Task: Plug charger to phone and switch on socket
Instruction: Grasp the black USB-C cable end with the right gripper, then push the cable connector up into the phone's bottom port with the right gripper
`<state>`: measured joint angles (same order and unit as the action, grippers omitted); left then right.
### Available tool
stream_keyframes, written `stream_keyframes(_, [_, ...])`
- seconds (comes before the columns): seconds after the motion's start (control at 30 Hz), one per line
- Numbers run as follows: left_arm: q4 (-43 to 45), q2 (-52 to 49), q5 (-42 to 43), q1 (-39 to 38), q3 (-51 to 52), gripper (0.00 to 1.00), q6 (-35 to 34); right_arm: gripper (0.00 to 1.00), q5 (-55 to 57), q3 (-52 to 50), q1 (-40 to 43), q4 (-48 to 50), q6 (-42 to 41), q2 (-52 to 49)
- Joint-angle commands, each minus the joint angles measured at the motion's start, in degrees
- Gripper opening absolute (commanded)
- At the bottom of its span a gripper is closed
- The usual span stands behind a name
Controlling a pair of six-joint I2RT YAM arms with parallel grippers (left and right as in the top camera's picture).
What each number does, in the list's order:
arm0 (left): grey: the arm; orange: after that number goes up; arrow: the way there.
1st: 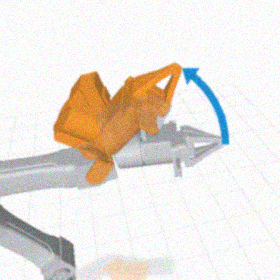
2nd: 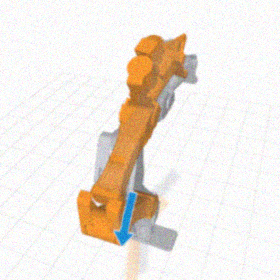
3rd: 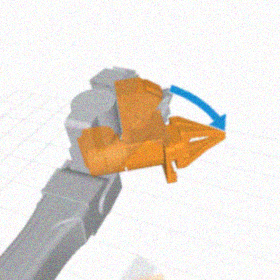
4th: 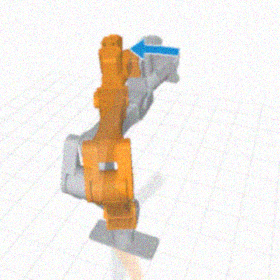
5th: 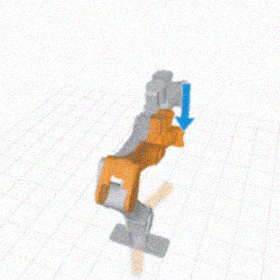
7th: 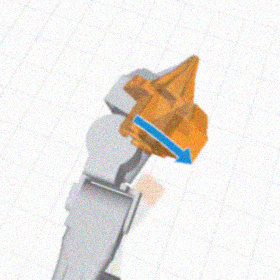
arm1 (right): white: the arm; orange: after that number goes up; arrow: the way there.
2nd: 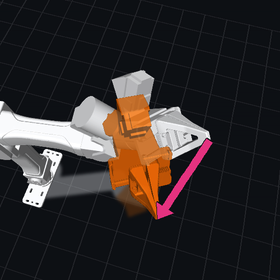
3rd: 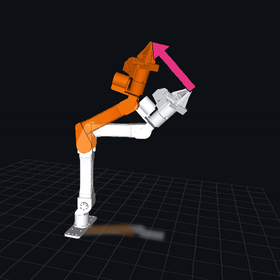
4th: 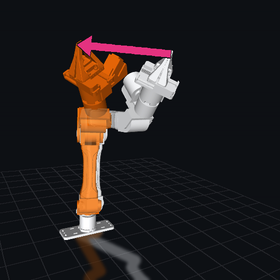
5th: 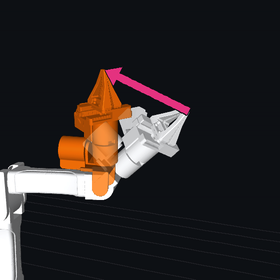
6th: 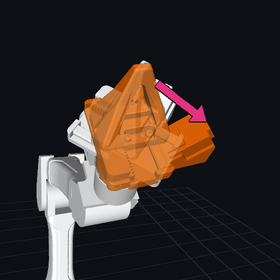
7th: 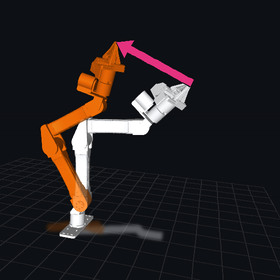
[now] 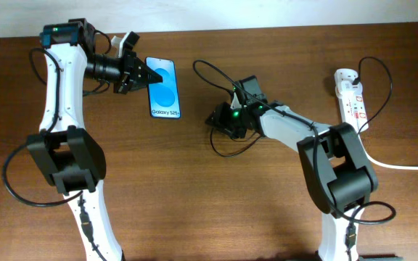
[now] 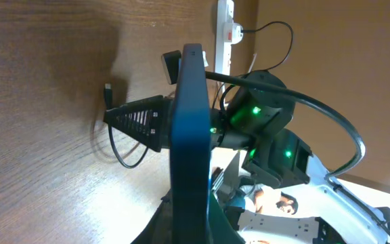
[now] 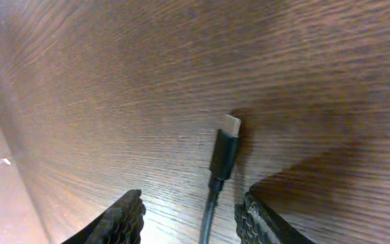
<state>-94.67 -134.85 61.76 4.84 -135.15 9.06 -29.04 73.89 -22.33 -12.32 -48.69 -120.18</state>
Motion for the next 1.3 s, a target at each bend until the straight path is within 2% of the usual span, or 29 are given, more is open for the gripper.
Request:
stream_keyframes(0.0, [0.1, 0.3, 3.0, -0.2, 0.1, 0.0, 1.1, 0.48, 0.3, 0.2, -0.9, -0.2, -1.8, -2.8])
stream_keyframes(0.1, [0.0, 0.3, 3.0, -0.2, 0.1, 0.0, 1.1, 0.43, 0.4, 0.2, -1.7, 0.5, -1.8, -3.3])
stream_keyframes(0.2, [-0.2, 0.3, 3.0, -0.2, 0.1, 0.0, 1.1, 0.29, 0.3, 0.2, -1.7, 0.6, -1.7, -3.3])
stream_keyframes(0.3, [-0.2, 0.3, 3.0, -0.2, 0.1, 0.0, 1.1, 0.04, -0.9, 0.3, -1.5, 0.6, -1.1, -3.2])
stream_keyframes(0.4, [-0.2, 0.3, 3.5, -0.2, 0.1, 0.0, 0.5, 0.04, -3.2, 0.3, -0.4, 0.8, 2.4, -2.7])
stream_keyframes(0.6, [-0.1, 0.3, 5.2, -0.3, 0.1, 0.0, 0.5, 0.04, -17.7, 0.3, 6.2, 0.2, 23.1, 6.0])
stream_keyframes(0.73, [-0.1, 0.3, 13.9, -0.9, 0.1, 0.0, 4.5, 0.04, -28.4, 0.3, 9.7, -2.5, 29.0, 15.5])
stream_keyframes(0.87, [0.2, 0.3, 18.6, -1.4, 0.1, 0.0, 5.2, 0.04, -30.8, 0.3, 10.3, -9.8, 31.4, 24.7])
stream_keyframes(1.0, [1.7, 0.3, 28.3, -2.1, 0.1, 0.0, 7.3, 0.04, -30.8, 0.3, 10.2, -17.2, 31.5, 32.5])
stream_keyframes(1.1, [5.6, 0.3, 28.4, -2.7, 0.1, 0.0, 6.5, 0.04, -30.3, 0.3, 9.3, -21.8, 30.2, 36.0])
stream_keyframes(1.27, [14.8, 0.3, 28.4, -3.5, 0.1, 0.0, -4.1, 0.04, -25.4, 0.1, 2.9, -22.0, 24.8, 35.3])
